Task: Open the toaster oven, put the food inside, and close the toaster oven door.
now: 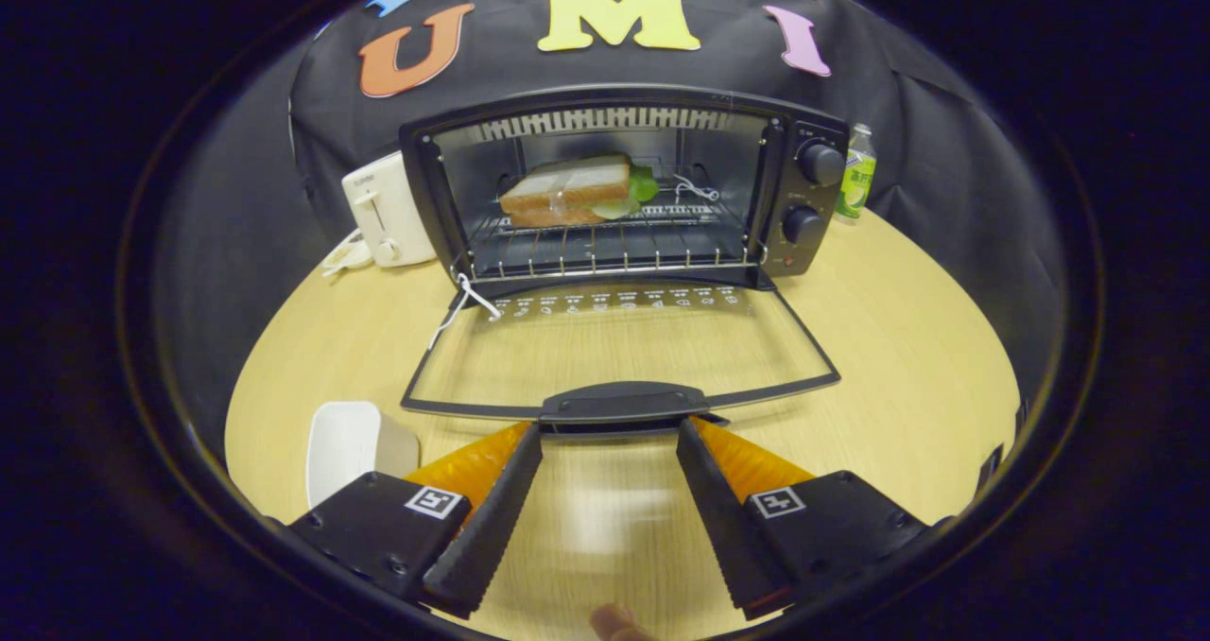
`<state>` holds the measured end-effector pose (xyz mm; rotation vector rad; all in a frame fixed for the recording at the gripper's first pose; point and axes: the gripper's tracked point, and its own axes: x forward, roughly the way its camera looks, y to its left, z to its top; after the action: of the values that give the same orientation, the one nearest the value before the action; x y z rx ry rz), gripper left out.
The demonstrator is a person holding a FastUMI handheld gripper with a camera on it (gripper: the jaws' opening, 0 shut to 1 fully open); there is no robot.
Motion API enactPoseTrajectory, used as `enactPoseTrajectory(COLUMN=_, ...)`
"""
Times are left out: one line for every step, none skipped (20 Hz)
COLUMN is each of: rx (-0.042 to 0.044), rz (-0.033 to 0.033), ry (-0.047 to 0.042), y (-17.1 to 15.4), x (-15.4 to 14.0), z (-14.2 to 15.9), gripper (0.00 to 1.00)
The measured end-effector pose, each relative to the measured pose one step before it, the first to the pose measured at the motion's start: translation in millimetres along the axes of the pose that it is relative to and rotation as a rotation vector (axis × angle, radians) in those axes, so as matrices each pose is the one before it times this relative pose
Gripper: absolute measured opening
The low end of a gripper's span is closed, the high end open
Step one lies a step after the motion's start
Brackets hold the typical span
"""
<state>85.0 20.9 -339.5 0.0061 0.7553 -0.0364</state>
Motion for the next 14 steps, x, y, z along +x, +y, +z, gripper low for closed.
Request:
enactPoseTrajectory(rx=0.00380, rz=-0.00163, ry=-0.00307, y=-0.42, x=3.07, z=-1.16, gripper=0.95)
enactPoseTrajectory(rx=0.00497, rz=-0.00061, ry=-0.00001, y=0.19, x=-2.53, z=-0.92, gripper=0.95)
enactPoseTrajectory(rx=0.00425, rz=0.00078, ry=-0.00569, y=0.59, x=-0.10, z=1.61, gripper=0.95)
enactPoseTrajectory(rx=-0.00069, rz=-0.00052, ry=-0.00916, y=0.06, x=-0.90, z=0.95, gripper=0.95)
enactPoseTrajectory(rx=-0.00526, rz=-0.00227, ry=-0.01547, y=0.74, x=-2.93, z=3.50, gripper=0.95)
enactPoseTrajectory(rx=-0.00671, rz=-0.00218, ry=-0.01735, y=-0.14, x=-2.57, z=3.45, gripper=0.95)
enactPoseTrajectory(rx=0.00043, rz=-0.00090, ry=-0.01837, y=0.23, x=-2.73, z=5.68, gripper=0.95)
enactPoseTrajectory(rx=0.00372, rz=-0.00008, ry=-0.01603, y=0.12, x=-2.56, z=3.58, gripper=0.95)
enactPoseTrajectory(rx=0.00611, rz=-0.00082, ry=-0.01378, y=0.50, x=-1.79, z=3.94, gripper=0.95)
enactPoseTrajectory(rx=0.00348, rz=-0.00220, ry=-0.01424, y=0.00, x=-1.55, z=2.28, gripper=0.95)
enactPoseTrajectory(rx=-0.00172, rz=-0.00159, ry=-0.01838, y=0.54, x=-1.77, z=3.38, gripper=0.95)
enactPoseTrajectory(rx=0.00050, rz=0.00070, ry=-0.02318, y=0.64, x=-1.51, z=4.62, gripper=0.95)
enactPoseTrajectory(rx=-0.00255, rz=0.00203, ry=-0.02030, y=0.43, x=-1.74, z=4.99, gripper=0.95)
enactPoseTrajectory(rx=-0.00344, rz=0.00266, ry=-0.02485, y=1.12, x=-0.88, z=4.51, gripper=0.95)
